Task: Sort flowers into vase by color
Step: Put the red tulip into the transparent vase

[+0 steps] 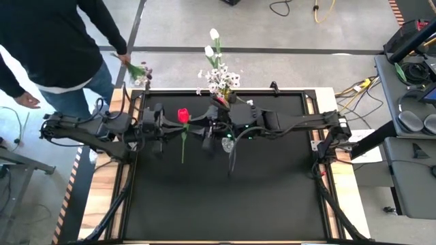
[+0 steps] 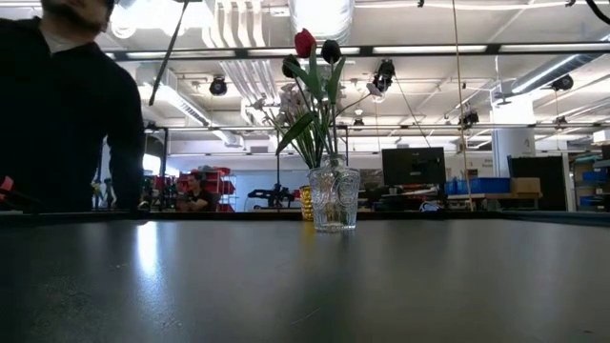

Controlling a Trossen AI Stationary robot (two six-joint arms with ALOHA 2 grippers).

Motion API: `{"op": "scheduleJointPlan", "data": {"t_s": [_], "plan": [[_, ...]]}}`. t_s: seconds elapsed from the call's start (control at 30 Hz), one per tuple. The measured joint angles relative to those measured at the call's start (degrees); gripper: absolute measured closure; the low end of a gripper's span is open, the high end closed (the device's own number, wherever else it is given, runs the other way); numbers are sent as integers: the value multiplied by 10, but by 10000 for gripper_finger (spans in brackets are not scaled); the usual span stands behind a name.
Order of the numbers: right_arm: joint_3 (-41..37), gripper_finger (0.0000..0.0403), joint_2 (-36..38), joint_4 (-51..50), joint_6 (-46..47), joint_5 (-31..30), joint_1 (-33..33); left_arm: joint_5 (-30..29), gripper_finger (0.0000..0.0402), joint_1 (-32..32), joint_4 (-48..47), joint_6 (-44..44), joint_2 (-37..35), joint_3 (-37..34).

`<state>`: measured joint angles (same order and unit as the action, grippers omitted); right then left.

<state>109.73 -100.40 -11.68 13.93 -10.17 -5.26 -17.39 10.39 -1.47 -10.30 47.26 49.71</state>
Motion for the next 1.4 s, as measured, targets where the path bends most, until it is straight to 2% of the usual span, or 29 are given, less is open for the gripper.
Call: {"op": "scheduleJointPlan", "data": {"t_s": [0.2, 0.6, 0.83, 1.1, 1.27, 1.4], "plan": [[36, 254, -25, -15, -9, -1, 0, 4, 401, 0, 5, 3, 18, 10], [36, 306, -28, -19, 26, -7, 0, 15, 401, 0, 11, 4, 20, 13], [35, 277, -12, -84, 35, -49, 0, 15, 401, 0, 14, 4, 13, 13], [35, 236, -14, -59, 30, -30, 0, 27, 401, 0, 20, -1, 29, 13], [35, 231, -20, -56, 27, -19, 0, 35, 401, 0, 32, -3, 45, 13], [35, 248, -21, -58, 15, -18, 0, 35, 401, 0, 42, -5, 52, 13]]}}
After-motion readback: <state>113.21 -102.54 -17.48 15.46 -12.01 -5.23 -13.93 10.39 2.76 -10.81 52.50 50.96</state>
